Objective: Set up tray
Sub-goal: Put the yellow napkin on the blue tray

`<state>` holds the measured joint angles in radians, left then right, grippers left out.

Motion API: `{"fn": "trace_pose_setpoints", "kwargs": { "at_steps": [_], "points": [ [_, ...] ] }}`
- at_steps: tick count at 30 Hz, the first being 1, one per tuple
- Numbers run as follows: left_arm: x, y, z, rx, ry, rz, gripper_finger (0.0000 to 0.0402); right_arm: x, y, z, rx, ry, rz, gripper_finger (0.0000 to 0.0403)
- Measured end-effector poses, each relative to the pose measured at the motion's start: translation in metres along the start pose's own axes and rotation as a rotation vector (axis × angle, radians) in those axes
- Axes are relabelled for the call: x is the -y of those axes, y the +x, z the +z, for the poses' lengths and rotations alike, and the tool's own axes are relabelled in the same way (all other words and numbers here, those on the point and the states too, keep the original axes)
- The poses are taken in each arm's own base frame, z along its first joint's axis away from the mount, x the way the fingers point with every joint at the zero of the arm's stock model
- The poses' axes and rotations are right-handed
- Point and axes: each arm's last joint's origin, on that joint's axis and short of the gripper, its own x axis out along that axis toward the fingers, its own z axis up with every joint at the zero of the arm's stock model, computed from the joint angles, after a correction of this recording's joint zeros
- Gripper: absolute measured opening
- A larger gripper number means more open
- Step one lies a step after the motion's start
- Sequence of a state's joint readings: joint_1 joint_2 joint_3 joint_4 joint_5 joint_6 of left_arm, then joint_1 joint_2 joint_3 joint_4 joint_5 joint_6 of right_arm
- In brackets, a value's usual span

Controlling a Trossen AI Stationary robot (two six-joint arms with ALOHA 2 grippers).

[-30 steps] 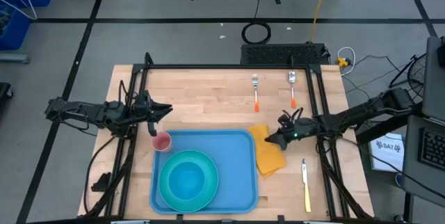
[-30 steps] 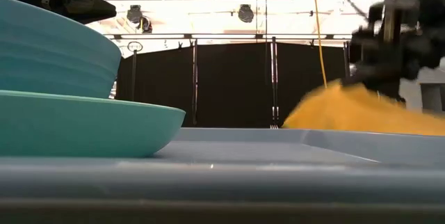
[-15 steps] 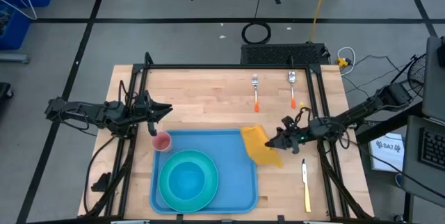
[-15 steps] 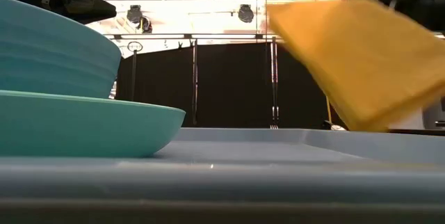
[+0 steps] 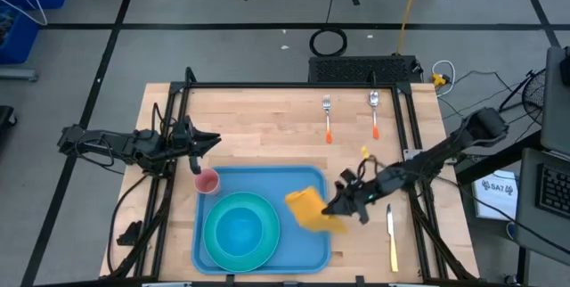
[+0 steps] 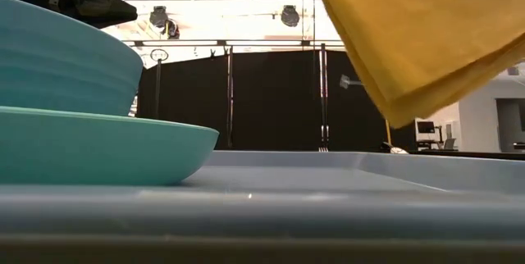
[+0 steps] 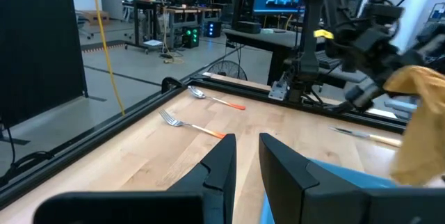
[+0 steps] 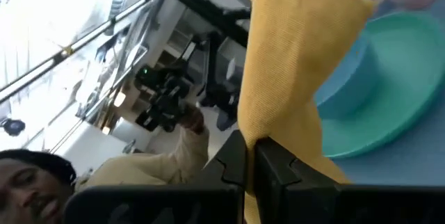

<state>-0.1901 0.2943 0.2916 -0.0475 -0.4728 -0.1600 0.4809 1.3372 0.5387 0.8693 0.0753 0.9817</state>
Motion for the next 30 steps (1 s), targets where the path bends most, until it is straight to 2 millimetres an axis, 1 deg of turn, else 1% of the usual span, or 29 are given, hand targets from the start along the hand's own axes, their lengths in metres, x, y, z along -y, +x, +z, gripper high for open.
{"fn": "trace_pose_setpoints", "kwargs": {
  "at_steps": [4,7,12,16,20,24,30],
  "points": [
    [0.000,0.000,0.000,0.000,0.000,0.000,0.0067,-0.012,0.027,-0.012,-0.013,0.003,0.060,0.0000],
    [0.000,0.000,0.000,0.000,-0.002,-0.001,0.0067,-0.016,0.041,-0.028,-0.006,0.010,0.086,0.0000],
    [0.000,0.000,0.000,-0.002,-0.004,-0.013,0.0067,-0.007,0.051,-0.057,0.045,0.049,0.060,0.0000],
    [0.000,0.000,0.000,-0.003,-0.004,-0.017,0.0067,0.007,0.056,-0.071,0.080,0.096,0.009,0.0000],
    [0.000,0.000,0.000,-0.003,-0.010,-0.018,0.0067,0.024,0.060,-0.075,0.113,0.112,-0.068,0.0000],
    [0.001,0.000,0.000,-0.003,-0.025,-0.019,0.0067,0.031,0.061,-0.074,0.141,0.088,-0.131,0.0000],
    [0.001,0.000,0.000,-0.004,-0.026,-0.023,0.0067,0.043,0.058,-0.076,0.209,0.018,-0.296,0.0000]
  ]
}}
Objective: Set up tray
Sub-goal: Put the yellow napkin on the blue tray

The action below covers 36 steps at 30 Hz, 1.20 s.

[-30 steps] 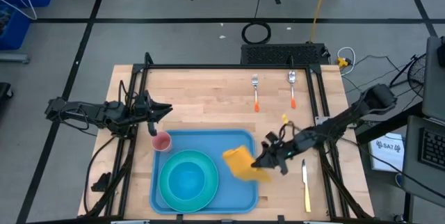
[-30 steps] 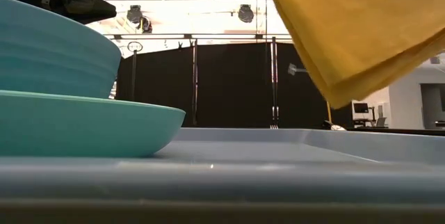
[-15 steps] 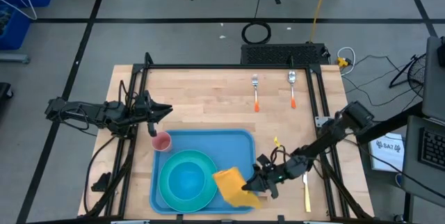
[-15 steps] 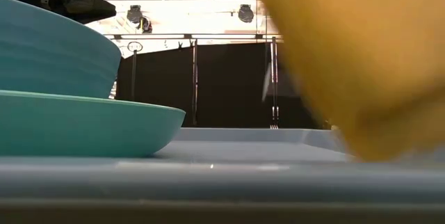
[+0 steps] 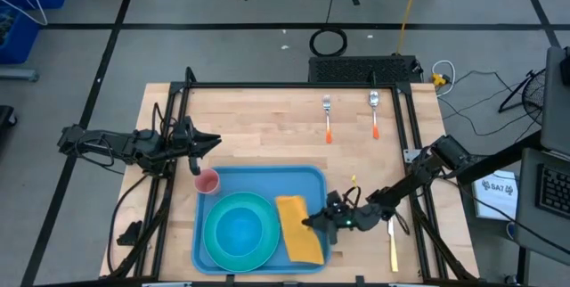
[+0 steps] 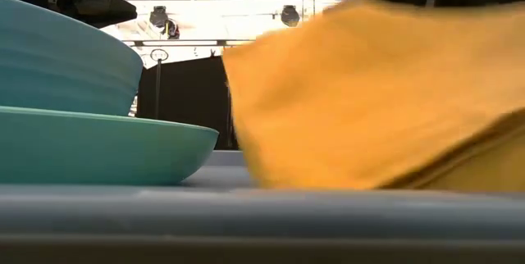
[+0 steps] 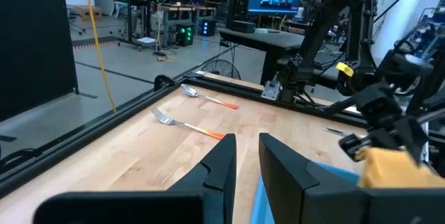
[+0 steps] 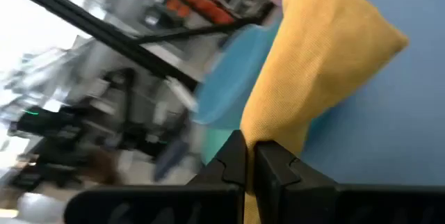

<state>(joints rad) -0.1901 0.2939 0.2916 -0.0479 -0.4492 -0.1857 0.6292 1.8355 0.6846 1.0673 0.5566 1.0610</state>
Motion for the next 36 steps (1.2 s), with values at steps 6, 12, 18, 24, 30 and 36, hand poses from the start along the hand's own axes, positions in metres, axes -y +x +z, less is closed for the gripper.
{"fn": "trace_pose_setpoints", "kwargs": {
  "at_steps": [6,12,18,24,30,36],
  "points": [
    [0.000,0.000,0.000,0.000,0.001,0.000,0.0067,0.017,0.000,-0.003,0.017,-0.065,-0.174,0.0000],
    [0.000,0.000,0.000,0.000,0.000,0.000,0.0067,0.018,-0.004,0.003,0.071,-0.107,-0.217,0.0000],
    [0.000,0.000,0.000,0.000,0.000,0.001,0.0067,-0.012,-0.016,0.020,0.140,-0.150,-0.089,0.0000],
    [0.000,0.000,0.000,0.000,0.003,0.001,0.0067,-0.037,-0.025,0.023,0.106,-0.097,0.106,0.0000],
    [0.000,0.000,0.000,0.000,0.005,0.001,0.0067,-0.047,-0.030,0.009,0.030,0.040,0.237,0.0000],
    [0.000,0.000,0.000,-0.001,0.001,0.002,0.0067,-0.056,-0.028,0.006,0.082,0.063,0.255,0.0000]
  ]
}}
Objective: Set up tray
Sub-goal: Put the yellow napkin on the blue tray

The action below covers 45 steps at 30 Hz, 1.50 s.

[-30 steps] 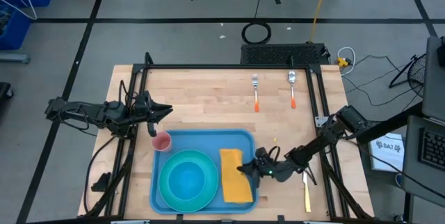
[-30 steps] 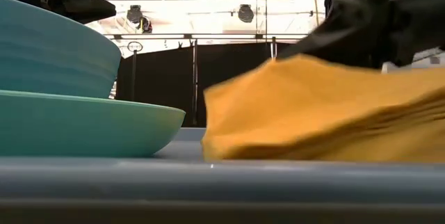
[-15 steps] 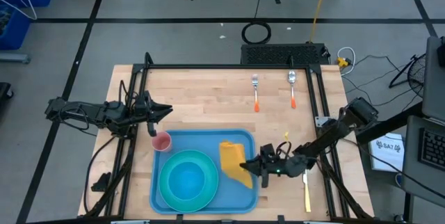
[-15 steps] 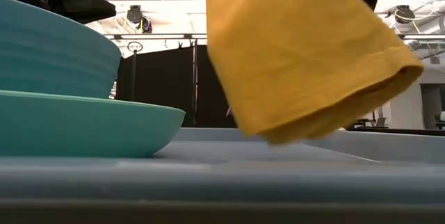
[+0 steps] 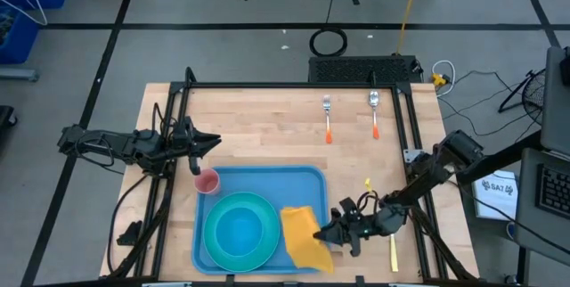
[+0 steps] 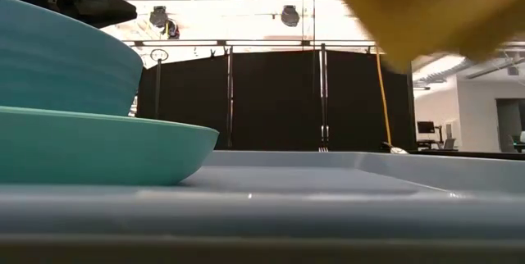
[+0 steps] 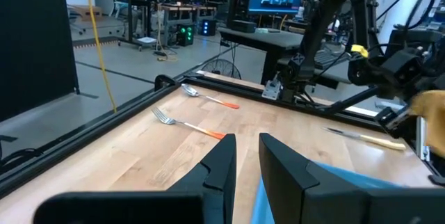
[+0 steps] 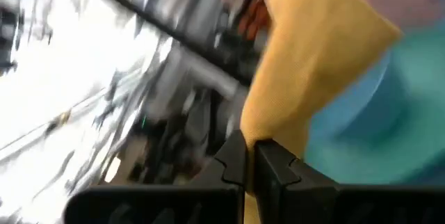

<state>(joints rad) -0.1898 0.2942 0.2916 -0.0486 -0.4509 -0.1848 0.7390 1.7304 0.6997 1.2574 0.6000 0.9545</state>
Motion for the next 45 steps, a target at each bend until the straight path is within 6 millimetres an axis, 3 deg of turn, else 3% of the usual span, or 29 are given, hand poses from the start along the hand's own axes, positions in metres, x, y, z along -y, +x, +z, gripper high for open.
{"fn": "trace_pose_setpoints", "kwargs": {
  "at_steps": [5,9,12,14,20,22,25,28,32,39,45],
  "points": [
    [0.000,0.000,0.000,0.001,-0.001,0.004,0.0067,0.009,0.015,0.008,0.202,-0.040,0.029,0.0000],
    [0.000,0.000,0.000,0.002,-0.001,0.005,0.0067,0.037,0.023,0.001,0.183,-0.003,0.008,0.0000],
    [0.000,0.000,0.000,0.002,-0.001,0.005,0.0067,0.046,0.026,0.000,0.132,0.056,0.031,0.0000],
    [0.000,0.000,0.000,0.002,-0.001,0.005,0.0067,0.041,0.026,0.000,0.075,0.084,0.086,0.0000],
    [0.000,0.000,0.000,0.001,-0.003,0.005,0.0067,-0.006,0.024,-0.010,-0.044,0.060,0.307,0.0000],
    [0.000,0.000,0.000,0.003,-0.004,0.005,0.0067,-0.008,0.019,-0.021,-0.112,0.055,0.288,0.0000],
    [0.000,0.000,0.000,0.006,-0.005,0.013,0.0067,0.001,0.011,-0.042,-0.221,0.066,0.190,0.0000],
    [0.000,0.000,0.001,0.012,-0.007,0.019,0.0067,0.005,0.003,-0.045,-0.231,0.051,0.169,0.0000],
    [0.000,0.000,0.003,0.027,-0.014,0.016,0.0067,0.015,-0.002,-0.042,-0.196,0.003,0.121,0.0000],
    [0.000,0.000,0.003,0.027,-0.012,0.016,0.0067,0.055,-0.002,-0.032,-0.220,0.024,-0.108,0.0000],
    [0.000,0.000,0.002,0.025,-0.011,0.016,0.0067,0.073,-0.001,-0.016,-0.190,0.032,-0.147,0.0000]
  ]
}}
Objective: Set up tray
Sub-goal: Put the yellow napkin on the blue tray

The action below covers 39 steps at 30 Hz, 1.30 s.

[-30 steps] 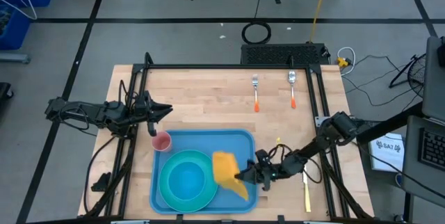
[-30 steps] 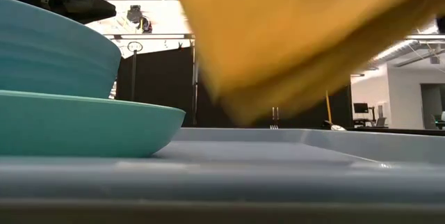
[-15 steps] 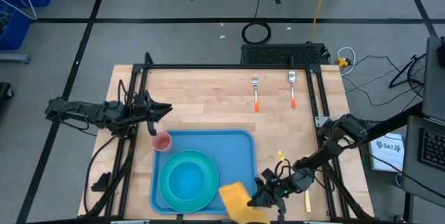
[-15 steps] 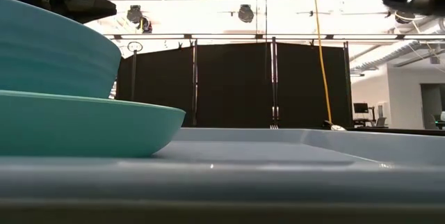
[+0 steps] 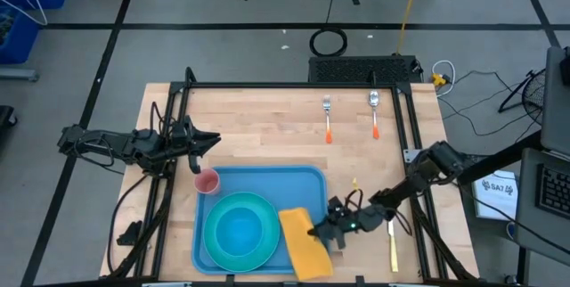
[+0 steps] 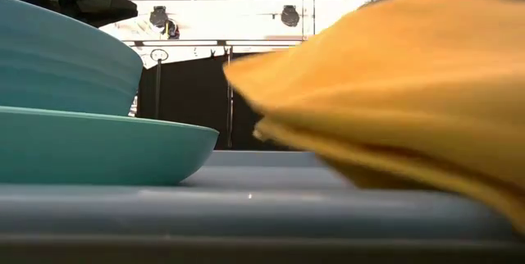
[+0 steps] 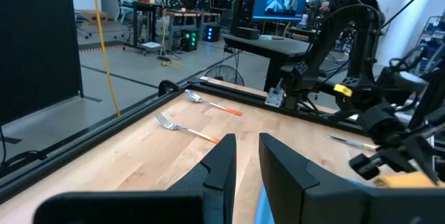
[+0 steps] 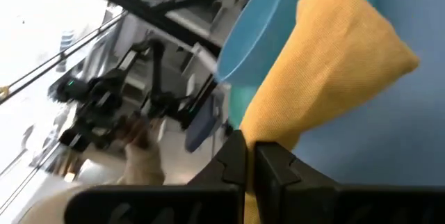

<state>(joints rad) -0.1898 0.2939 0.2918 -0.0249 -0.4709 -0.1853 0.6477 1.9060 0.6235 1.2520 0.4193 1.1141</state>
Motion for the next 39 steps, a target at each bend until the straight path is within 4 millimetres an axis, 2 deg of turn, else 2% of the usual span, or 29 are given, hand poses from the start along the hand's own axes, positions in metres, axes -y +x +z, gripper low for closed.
{"fn": "trace_pose_setpoints", "kwargs": {
  "at_steps": [10,17,24,31,34,39],
  "points": [
    [0.000,0.000,0.000,-0.001,0.001,0.000,0.0067,0.034,0.005,0.020,0.075,0.002,-0.254,0.0000],
    [0.000,0.000,0.000,-0.002,0.003,0.000,0.0067,0.041,0.003,0.023,0.174,-0.018,-0.349,0.0000],
    [0.000,0.000,0.000,-0.002,0.001,-0.001,0.0067,0.045,-0.003,0.012,0.172,-0.021,-0.437,0.0000],
    [0.000,0.000,0.000,-0.002,0.001,-0.001,0.0067,0.040,-0.008,-0.003,0.093,0.017,-0.416,0.0001],
    [0.000,0.000,0.000,-0.002,0.000,-0.001,0.0067,0.040,-0.009,-0.004,0.075,-0.017,-0.417,0.0014],
    [0.000,0.000,0.000,-0.002,-0.007,-0.002,0.0067,0.044,-0.010,-0.004,0.070,-0.023,-0.452,0.0058]
  ]
}}
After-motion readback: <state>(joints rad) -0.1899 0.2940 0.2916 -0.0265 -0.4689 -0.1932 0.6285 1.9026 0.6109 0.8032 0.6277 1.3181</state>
